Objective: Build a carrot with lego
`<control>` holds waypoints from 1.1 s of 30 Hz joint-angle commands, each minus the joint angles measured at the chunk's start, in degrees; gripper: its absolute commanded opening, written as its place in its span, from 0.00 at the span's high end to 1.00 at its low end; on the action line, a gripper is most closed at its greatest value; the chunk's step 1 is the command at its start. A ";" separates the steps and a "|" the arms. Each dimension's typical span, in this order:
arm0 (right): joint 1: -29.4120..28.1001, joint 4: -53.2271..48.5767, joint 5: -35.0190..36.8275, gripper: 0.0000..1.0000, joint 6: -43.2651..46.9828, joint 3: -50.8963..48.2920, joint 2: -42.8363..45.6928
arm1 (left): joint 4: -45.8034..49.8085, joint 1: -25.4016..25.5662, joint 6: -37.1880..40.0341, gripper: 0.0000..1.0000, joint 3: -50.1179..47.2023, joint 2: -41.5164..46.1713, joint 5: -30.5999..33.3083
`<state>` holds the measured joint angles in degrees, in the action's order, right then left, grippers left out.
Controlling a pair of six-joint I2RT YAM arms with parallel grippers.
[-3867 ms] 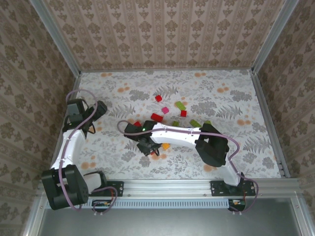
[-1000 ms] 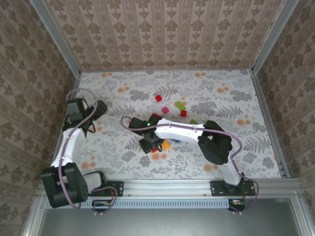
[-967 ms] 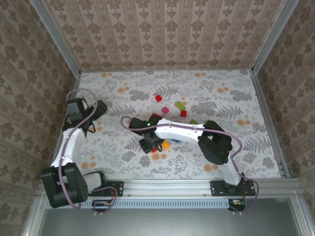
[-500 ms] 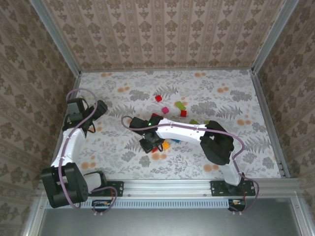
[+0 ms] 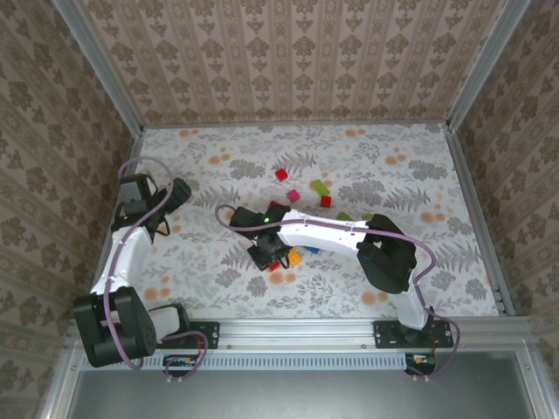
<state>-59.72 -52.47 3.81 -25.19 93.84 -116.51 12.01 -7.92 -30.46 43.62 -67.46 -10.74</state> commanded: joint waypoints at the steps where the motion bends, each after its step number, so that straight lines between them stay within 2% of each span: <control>1: 0.31 -0.38 0.05 0.59 0.92 -0.24 0.94 | -0.28 0.19 -0.39 0.01 1.94 -0.12 -0.68; 15: 0.31 -2.44 -0.06 0.63 2.28 1.16 -1.86 | -0.32 0.19 -0.31 0.01 1.91 -0.21 -0.69; 33: 0.31 -4.00 -0.87 0.63 3.57 1.26 -3.85 | -0.37 0.28 -0.38 0.01 1.91 -0.29 -0.76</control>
<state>-59.72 -53.91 3.79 -22.41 95.98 -118.02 12.01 -7.92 -30.46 43.66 -67.46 -10.74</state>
